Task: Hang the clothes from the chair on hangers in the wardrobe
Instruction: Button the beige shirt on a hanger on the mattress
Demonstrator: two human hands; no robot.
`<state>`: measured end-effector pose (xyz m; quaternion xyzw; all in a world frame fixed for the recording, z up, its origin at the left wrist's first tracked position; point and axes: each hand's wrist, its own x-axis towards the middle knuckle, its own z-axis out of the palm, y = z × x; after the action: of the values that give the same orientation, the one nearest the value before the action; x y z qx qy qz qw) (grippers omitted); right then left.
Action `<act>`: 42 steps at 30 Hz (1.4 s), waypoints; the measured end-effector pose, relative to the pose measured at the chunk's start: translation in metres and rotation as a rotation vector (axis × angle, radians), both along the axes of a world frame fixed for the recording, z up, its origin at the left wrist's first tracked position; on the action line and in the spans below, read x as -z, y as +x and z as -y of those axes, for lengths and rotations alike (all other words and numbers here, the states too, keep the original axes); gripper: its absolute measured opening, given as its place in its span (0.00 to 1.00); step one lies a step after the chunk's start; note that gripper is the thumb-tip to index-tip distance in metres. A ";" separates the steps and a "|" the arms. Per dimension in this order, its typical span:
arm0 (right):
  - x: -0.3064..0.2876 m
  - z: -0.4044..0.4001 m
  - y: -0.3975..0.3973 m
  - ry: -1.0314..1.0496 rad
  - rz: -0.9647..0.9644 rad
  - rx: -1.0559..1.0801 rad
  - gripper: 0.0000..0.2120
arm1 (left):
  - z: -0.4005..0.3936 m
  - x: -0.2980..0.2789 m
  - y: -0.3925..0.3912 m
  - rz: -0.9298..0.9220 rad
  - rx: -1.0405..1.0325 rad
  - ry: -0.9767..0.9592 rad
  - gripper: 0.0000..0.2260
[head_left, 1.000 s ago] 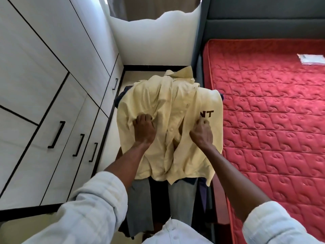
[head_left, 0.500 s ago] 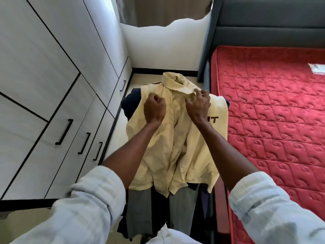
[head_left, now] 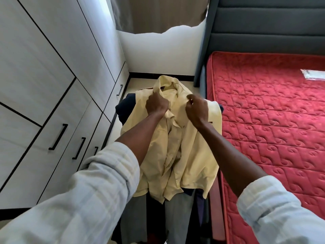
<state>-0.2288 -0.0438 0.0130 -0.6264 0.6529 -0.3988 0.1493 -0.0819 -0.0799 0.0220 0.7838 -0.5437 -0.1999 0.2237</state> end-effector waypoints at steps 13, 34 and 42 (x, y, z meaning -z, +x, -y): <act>-0.016 0.046 0.026 0.153 -0.311 -0.240 0.30 | -0.068 0.008 0.080 -0.249 -0.157 -0.317 0.12; -0.045 -0.325 0.064 -0.269 -0.146 0.195 0.14 | -0.357 -0.042 0.137 -0.203 0.074 -0.787 0.08; -0.109 -0.488 0.093 0.189 -0.262 0.071 0.11 | -0.506 -0.085 0.146 -0.270 -0.067 -0.654 0.07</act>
<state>-0.1354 0.4443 0.1218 -0.6328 0.7230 -0.2556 0.1073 0.0641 0.4260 0.1068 0.6546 -0.5186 -0.1096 0.5390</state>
